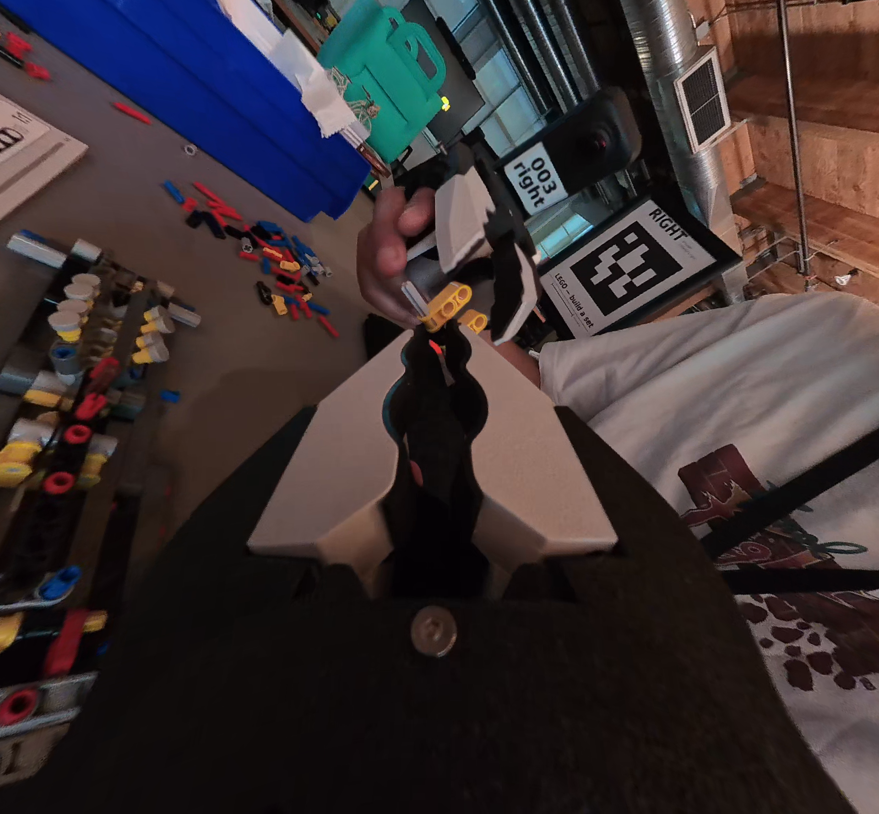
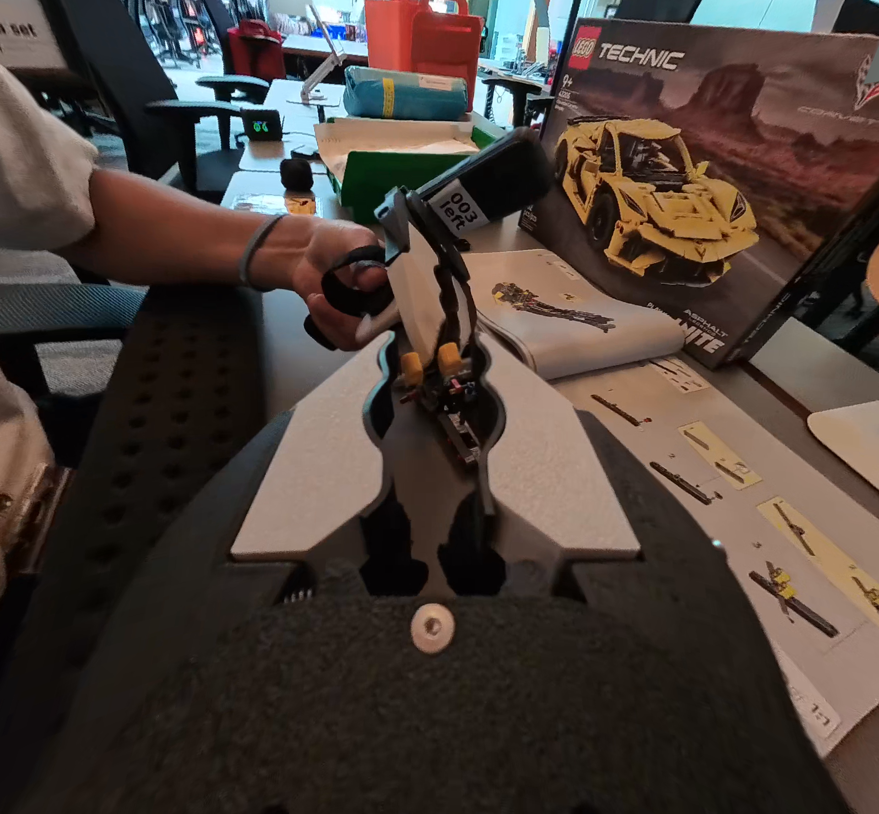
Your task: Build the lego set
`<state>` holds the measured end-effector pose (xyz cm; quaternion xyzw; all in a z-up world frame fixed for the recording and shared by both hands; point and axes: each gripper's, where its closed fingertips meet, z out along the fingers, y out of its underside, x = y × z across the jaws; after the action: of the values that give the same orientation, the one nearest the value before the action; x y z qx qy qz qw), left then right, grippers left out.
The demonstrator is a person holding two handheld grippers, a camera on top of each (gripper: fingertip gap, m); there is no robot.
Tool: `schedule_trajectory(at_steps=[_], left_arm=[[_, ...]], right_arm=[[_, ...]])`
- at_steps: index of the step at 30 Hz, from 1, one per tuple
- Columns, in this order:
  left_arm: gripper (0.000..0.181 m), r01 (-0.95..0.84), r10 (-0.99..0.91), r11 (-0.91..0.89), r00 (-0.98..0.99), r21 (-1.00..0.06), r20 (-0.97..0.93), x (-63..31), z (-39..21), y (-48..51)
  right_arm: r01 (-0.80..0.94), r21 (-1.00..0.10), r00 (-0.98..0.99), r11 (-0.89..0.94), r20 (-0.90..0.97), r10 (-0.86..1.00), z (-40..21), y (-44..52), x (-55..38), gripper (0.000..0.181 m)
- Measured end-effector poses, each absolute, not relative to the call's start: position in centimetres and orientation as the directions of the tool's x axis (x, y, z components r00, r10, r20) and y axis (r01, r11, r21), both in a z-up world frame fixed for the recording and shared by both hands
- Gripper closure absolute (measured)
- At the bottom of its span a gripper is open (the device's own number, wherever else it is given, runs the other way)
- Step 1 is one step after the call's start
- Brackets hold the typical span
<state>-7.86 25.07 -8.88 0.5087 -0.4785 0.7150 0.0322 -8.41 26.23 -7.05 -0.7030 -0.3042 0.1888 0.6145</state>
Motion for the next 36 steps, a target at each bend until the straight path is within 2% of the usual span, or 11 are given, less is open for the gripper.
schedule_trajectory(at_steps=[4, 9, 15, 17, 20, 24, 28, 32, 36], left_arm=[[0.176, -0.56, -0.442, -0.534, -0.453, -0.633, 0.774, -7.5, -9.7, 24.4], [0.176, -0.567, -0.428, -0.559, -0.428, -0.605, 0.796, -7.3, -9.9, 24.7], [0.176, -0.584, -0.417, -0.569, -0.402, -0.579, 0.815, -7.4, -10.5, 25.1], [0.176, -0.582, -0.445, -0.567, -0.379, -0.583, 0.811, -7.2, -10.9, 25.4], [0.176, -0.582, -0.524, -0.532, -0.345, -0.616, 0.779, -7.2, -11.6, 25.8], [0.176, -0.585, -0.586, -0.495, -0.321, -0.643, 0.744, -7.3, -12.0, 26.1], [0.176, -0.618, -0.599, -0.472, -0.298, -0.629, 0.743, -7.5, -12.9, 25.9], [0.175, -0.641, -0.594, -0.46, -0.292, -0.614, 0.749, -7.5, -13.6, 25.5], [0.176, -0.66, -0.597, -0.445, -0.287, -0.606, 0.75, -7.6, -14.0, 25.3]], right_arm=[[0.213, -0.976, 0.736, -0.044, 0.131, 0.664, -7.8, 26.1, -8.4, 0.165], [0.145, -0.988, 0.734, -0.054, 0.07, 0.675, -7.9, 25.6, -7.9, 0.155], [0.163, -0.986, 0.739, -0.032, 0.1, 0.666, -9.0, 25.7, -8.1, 0.147], [0.12, -0.993, 0.748, 0.006, 0.095, 0.657, -8.6, 25.7, -8.0, 0.148], [0.12, -0.992, 0.756, -0.04, 0.065, 0.652, -9.3, 25.7, -7.9, 0.146], [0.183, -0.979, 0.759, -0.093, 0.081, 0.646, -11.1, 25.9, -7.6, 0.138], [0.27, -0.961, 0.764, -0.062, 0.175, 0.621, -12.1, 26.1, -6.9, 0.144], [0.311, -0.948, 0.736, -0.069, 0.195, 0.648, -12.8, 25.9, -7.6, 0.145], [0.366, -0.93, 0.736, -0.045, 0.259, 0.625, -13.0, 26.1, -8.1, 0.155]])
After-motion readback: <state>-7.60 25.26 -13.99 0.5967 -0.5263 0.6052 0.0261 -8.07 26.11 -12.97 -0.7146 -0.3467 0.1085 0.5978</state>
